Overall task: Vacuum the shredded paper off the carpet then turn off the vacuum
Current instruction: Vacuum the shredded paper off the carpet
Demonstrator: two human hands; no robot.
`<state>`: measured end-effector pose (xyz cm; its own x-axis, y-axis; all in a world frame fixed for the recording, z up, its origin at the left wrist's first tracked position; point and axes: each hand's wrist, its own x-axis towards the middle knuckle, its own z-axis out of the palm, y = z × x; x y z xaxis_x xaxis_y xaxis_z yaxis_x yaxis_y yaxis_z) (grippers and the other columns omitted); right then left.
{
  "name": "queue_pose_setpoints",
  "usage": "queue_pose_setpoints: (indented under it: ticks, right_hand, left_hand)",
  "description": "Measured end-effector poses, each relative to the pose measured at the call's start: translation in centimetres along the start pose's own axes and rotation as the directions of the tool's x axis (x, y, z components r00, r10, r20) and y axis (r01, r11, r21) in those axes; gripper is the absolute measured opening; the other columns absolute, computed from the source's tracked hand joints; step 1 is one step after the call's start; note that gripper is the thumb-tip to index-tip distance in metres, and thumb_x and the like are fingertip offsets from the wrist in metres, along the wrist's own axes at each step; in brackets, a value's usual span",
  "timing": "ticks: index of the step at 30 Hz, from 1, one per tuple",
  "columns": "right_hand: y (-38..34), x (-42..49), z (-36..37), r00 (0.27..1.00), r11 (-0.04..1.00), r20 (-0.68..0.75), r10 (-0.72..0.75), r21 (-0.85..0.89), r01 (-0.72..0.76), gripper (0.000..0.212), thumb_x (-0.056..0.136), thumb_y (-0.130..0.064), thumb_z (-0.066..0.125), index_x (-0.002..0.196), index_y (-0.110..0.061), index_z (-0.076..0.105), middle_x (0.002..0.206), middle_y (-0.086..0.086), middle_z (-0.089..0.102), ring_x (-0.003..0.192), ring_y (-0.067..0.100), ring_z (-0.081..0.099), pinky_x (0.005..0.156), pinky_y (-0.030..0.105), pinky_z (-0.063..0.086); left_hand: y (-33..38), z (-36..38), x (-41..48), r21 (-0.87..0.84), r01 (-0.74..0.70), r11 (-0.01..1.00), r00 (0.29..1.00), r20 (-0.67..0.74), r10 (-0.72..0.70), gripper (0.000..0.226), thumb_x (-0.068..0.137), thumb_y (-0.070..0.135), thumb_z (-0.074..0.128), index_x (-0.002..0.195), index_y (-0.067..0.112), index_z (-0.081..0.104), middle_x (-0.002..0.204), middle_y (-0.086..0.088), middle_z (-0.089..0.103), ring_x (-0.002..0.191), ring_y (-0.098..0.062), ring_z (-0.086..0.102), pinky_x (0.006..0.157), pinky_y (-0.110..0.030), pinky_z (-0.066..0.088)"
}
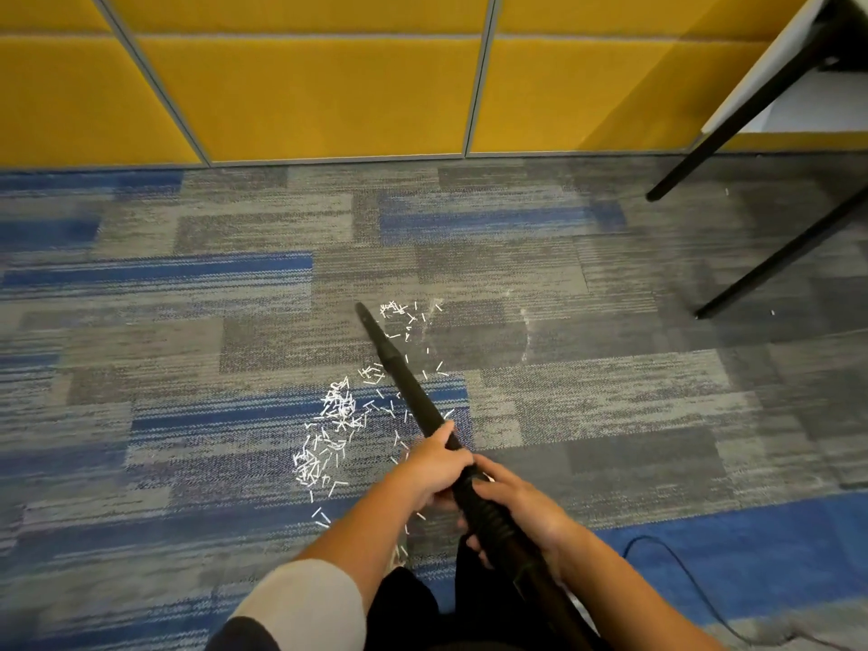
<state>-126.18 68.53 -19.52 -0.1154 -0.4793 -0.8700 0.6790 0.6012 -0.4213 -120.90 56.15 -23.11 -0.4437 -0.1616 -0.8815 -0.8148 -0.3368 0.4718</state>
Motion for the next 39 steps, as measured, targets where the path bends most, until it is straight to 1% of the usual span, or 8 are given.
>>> queue_pose_setpoints:
  ticks: [3, 10, 15, 19, 26, 30, 35, 39]
  right_hand:
    - [-0.4, -0.1, -1.2, 0.998, 0.998, -0.057, 0.005, 0.060, -0.002, 0.045, 0.098, -0.014, 0.044, 0.138, -0.034, 0.038, 0.068, 0.019, 0.059, 0.047, 0.025, 0.056, 0.040, 0.026, 0.047]
    - [-1.5, -1.0, -2.0, 0.994, 0.992, -0.098, 0.037, 0.125, -0.025, 0.042, 0.098, -0.017, 0.045, 0.134, -0.038, 0.038, 0.069, 0.017, 0.062, 0.045, 0.025, 0.057, 0.040, 0.027, 0.048]
    - [-2.1, -2.1, -1.8, 0.995, 0.999, -0.103, 0.009, 0.044, -0.005, 0.021, 0.099, -0.011, 0.038, 0.115, -0.020, 0.047, 0.075, 0.020, 0.055, 0.044, 0.024, 0.053, 0.039, 0.026, 0.047]
    - [-4.2, -2.3, -0.9, 0.999, 0.998, -0.052, -0.006, 0.063, 0.009, 0.016, 0.100, -0.010, 0.035, 0.104, -0.019, 0.048, 0.068, 0.018, 0.054, 0.040, 0.022, 0.052, 0.038, 0.026, 0.048]
    - [-5.5, -2.1, 1.0, 1.000, 0.953, -0.017, -0.002, 0.303, 0.007, 0.023, 0.099, -0.009, 0.038, 0.120, -0.016, 0.045, 0.072, 0.018, 0.052, 0.033, 0.021, 0.052, 0.034, 0.027, 0.048]
    - [-5.6, -2.0, 0.6, 0.999, 0.944, -0.034, 0.007, 0.329, 0.004, 0.013, 0.099, -0.010, 0.038, 0.109, -0.014, 0.045, 0.061, 0.017, 0.055, 0.033, 0.021, 0.051, 0.035, 0.026, 0.048]
    - [-5.4, -2.3, -0.6, 0.999, 0.942, -0.049, 0.002, 0.336, 0.015, 0.015, 0.099, -0.013, 0.037, 0.113, -0.009, 0.041, 0.052, 0.016, 0.055, 0.034, 0.022, 0.051, 0.036, 0.026, 0.048]
    - [-4.8, -2.9, -2.3, 0.998, 0.925, -0.066, -0.012, 0.379, 0.036, 0.018, 0.098, -0.014, 0.037, 0.115, -0.010, 0.043, 0.058, 0.017, 0.055, 0.037, 0.023, 0.052, 0.038, 0.028, 0.048]
  left_hand:
    - [0.6, 1.8, 0.2, -0.017, 0.026, 1.000, 0.999, 0.030, -0.026, 0.082, 0.094, 0.017, 0.052, 0.151, 0.029, -0.005, 0.118, -0.012, 0.057, 0.062, -0.017, 0.057, 0.043, -0.026, 0.045]
    - [2.0, 3.2, 0.4, -0.006, 0.014, 1.000, 1.000, 0.005, -0.014, 0.063, 0.093, 0.017, 0.053, 0.145, 0.014, 0.019, 0.112, -0.014, 0.054, 0.065, -0.015, 0.052, 0.039, -0.022, 0.041]
    - [2.8, 3.9, -1.0, 0.011, 0.070, 0.997, 0.993, 0.093, -0.071, 0.085, 0.090, 0.031, 0.058, 0.150, 0.021, -0.002, 0.090, -0.006, 0.057, 0.066, -0.015, 0.057, 0.052, -0.027, 0.051]
    - [4.5, 3.3, -2.1, -0.076, 0.024, 0.997, 0.997, 0.078, -0.018, 0.080, 0.094, 0.021, 0.053, 0.150, 0.021, -0.005, 0.077, -0.008, 0.053, 0.052, -0.015, 0.053, 0.036, -0.020, 0.045]
    - [5.4, 1.6, -2.1, -0.117, 0.022, 0.993, 1.000, 0.018, -0.020, 0.065, 0.090, 0.011, 0.052, 0.146, 0.018, 0.020, 0.103, -0.014, 0.056, 0.065, -0.021, 0.055, 0.051, -0.031, 0.041]
    - [5.7, 2.1, -1.7, -0.135, 0.010, 0.991, 1.000, -0.013, -0.012, 0.084, 0.089, 0.012, 0.053, 0.152, 0.024, -0.001, 0.098, -0.011, 0.056, 0.067, -0.021, 0.056, 0.056, -0.033, 0.041]
    - [6.2, 3.3, -1.5, -0.088, 0.001, 0.996, 1.000, -0.001, -0.001, 0.077, 0.089, 0.013, 0.051, 0.150, 0.021, 0.005, 0.120, -0.015, 0.054, 0.064, -0.019, 0.055, 0.043, -0.027, 0.041]
    - [6.6, 5.2, -0.7, -0.058, 0.005, 0.998, 0.998, 0.056, -0.001, 0.083, 0.088, 0.014, 0.051, 0.151, 0.025, -0.002, 0.114, -0.013, 0.056, 0.063, -0.019, 0.055, 0.039, -0.022, 0.039]
